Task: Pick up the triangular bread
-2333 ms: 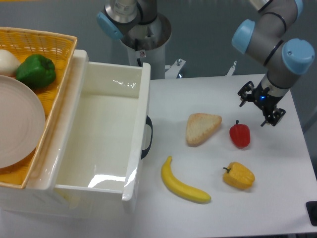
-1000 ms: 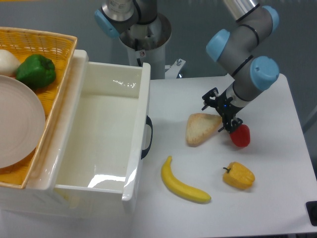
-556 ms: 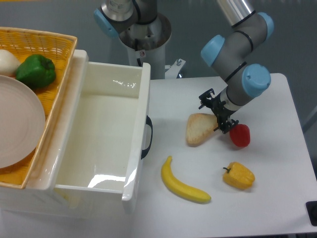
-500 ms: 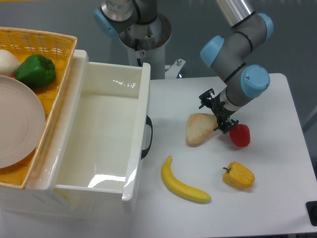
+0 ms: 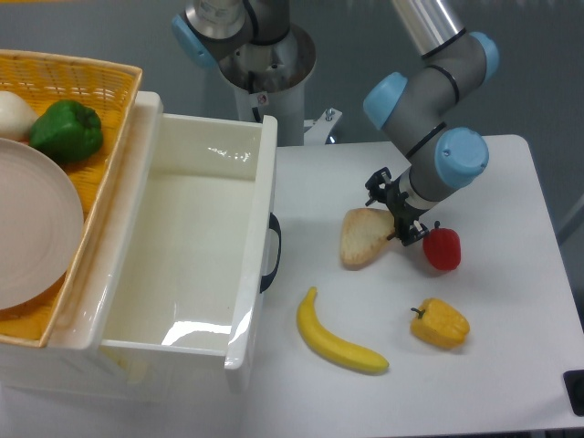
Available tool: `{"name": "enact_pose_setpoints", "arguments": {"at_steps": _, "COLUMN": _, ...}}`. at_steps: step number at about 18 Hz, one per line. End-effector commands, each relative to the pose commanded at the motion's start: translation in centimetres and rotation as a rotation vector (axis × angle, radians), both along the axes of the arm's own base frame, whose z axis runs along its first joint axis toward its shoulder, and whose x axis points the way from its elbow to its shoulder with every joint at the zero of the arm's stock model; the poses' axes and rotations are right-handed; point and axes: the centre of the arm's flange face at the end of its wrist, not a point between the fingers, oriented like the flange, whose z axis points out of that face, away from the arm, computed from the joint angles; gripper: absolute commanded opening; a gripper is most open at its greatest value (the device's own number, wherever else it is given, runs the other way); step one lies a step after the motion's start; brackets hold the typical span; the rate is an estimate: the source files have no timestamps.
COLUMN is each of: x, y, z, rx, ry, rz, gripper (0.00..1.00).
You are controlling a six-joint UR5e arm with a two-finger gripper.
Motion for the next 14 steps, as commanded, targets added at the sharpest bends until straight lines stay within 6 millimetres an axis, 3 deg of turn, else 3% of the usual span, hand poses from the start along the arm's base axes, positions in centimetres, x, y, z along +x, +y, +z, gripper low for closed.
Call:
{"name": "enact_pose_setpoints", "arguments": {"at_steps": 2, "x": -0.1, "y": 0.0, "z": 0.2, "rx": 0.001, "ry": 0.006, "rz": 0.003, "gripper": 0.07}}
{"name": "enact_pose_setpoints", "arguments": {"at_steps": 4, "x": -0.2, "y": 0.1, "z": 0.5, "rx": 0.002, "ry": 0.01, "rz": 0.006, "gripper": 0.0}}
{"name": "enact_pose_setpoints", "arguments": {"at_steps": 9, "x": -0.5, "y": 0.1, "z": 1.1, "rx": 0.009, "ry": 0.022, "rz": 0.008, "gripper": 0.0}}
{"name": "enact_pose_setpoints", "arguments": {"at_steps": 14, "x": -1.8, "y": 0.5, "z": 3.3, "rx": 0.032, "ry": 0.058, "rz": 0.015, "gripper": 0.0}}
